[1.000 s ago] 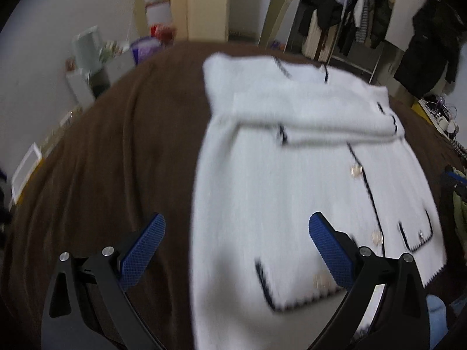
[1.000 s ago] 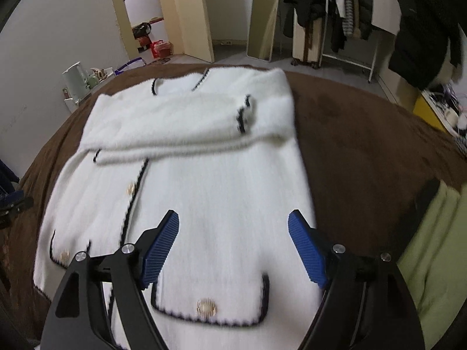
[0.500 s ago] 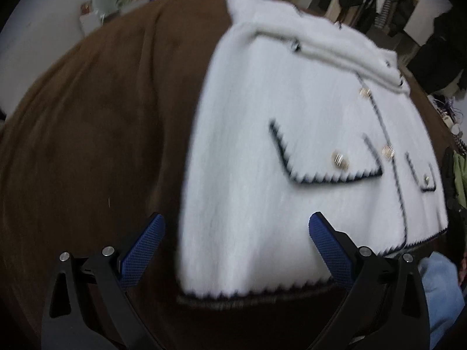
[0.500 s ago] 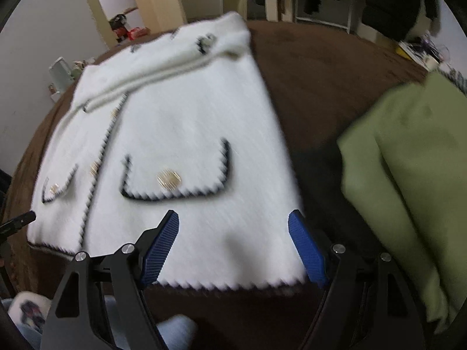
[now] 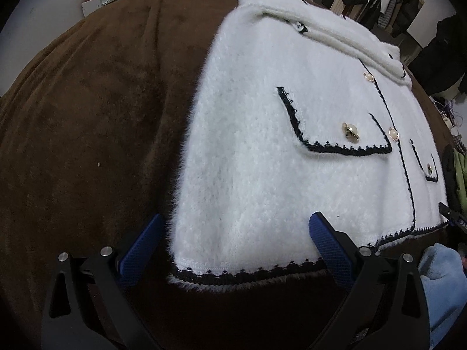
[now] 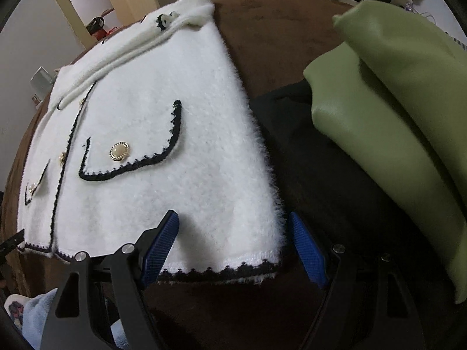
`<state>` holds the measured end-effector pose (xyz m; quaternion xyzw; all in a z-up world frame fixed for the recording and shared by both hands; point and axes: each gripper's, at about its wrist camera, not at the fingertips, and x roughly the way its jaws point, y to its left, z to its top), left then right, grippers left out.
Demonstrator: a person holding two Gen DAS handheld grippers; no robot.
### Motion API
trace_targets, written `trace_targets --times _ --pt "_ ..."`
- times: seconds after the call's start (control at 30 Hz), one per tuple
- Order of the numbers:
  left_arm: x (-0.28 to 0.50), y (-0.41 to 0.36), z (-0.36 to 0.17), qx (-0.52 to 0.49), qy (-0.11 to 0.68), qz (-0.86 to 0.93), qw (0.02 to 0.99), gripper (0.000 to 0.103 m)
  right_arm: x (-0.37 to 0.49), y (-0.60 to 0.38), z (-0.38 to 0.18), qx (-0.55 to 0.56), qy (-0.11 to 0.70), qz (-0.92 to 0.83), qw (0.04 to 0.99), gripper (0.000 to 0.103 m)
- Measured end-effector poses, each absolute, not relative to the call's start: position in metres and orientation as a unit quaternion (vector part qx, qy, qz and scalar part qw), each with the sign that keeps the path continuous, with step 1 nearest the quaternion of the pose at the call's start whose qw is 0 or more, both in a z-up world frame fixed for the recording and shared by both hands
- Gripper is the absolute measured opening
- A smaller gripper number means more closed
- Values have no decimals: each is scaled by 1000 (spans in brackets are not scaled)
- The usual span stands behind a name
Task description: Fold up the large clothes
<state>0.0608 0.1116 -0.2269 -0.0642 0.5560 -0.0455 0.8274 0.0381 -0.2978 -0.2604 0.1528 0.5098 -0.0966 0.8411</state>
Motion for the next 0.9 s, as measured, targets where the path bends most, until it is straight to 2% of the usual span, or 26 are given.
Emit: trace_targets --times 0.33,0.47,0.67,0.73,0.8,0.87,0.9 --pt "58 125 -225 -115 539 -49 833 96 44 -299 -263 156 498 -105 847 82" --pt "59 132 -220 -175 532 -77 825 95 45 -298 -264 157 495 -106 848 82" --pt "57 119 -219 -162 536 -88 824 92 43 -298 -263 161 493 -105 848 83" --pt "56 120 -218 -161 535 -83 825 84 43 -299 -264 162 493 -103 849 83" --pt "56 122 -219 -155 538 -69 826 70 43 -299 -264 162 492 -102 849 83" --pt "56 124 -219 -153 537 -58 827 61 43 -299 -264 160 494 -102 849 82" --pt "55 126 -219 -153 538 -54 827 57 44 -298 -263 157 495 -101 849 77"
